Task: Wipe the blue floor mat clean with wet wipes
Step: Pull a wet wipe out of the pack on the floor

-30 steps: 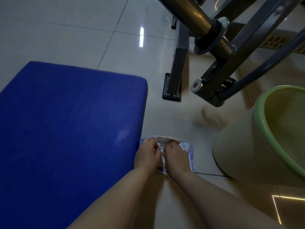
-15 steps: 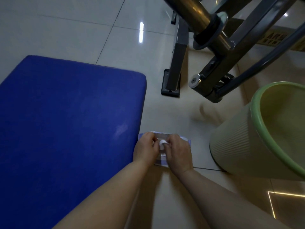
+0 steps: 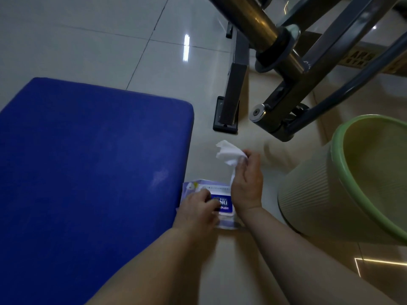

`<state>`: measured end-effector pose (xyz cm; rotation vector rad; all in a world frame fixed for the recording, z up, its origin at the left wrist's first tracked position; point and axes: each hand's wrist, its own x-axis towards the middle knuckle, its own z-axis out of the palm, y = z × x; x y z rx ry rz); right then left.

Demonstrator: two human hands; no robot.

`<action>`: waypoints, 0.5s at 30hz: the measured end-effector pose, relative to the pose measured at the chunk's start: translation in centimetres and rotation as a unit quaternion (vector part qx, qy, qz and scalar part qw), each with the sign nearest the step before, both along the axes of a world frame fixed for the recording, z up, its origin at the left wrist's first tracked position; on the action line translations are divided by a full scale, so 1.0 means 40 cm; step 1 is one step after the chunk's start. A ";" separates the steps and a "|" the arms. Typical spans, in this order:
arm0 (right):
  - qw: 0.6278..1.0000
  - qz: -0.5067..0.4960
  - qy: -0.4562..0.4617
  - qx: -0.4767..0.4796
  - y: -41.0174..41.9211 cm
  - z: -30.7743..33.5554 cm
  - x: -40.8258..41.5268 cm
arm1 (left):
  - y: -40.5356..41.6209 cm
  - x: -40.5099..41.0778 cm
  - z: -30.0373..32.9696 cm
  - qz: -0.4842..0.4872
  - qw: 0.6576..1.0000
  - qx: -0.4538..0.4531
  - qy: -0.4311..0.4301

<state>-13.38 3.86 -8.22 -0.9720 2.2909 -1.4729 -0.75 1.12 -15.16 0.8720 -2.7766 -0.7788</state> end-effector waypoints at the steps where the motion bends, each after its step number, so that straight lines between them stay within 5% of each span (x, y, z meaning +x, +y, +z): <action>1: 1.000 0.008 -0.010 0.007 -0.003 -0.001 0.006 | 0.004 0.010 -0.015 -0.022 0.999 -0.031 -0.004; 8: 0.998 -0.009 -0.023 0.061 -0.009 -0.011 0.032 | 0.026 0.004 -0.024 -0.070 0.978 -0.088 -0.175; 15: 0.990 0.017 -0.025 0.134 -0.001 0.090 0.059 | -0.038 -0.018 0.154 0.036 0.982 -0.016 -0.185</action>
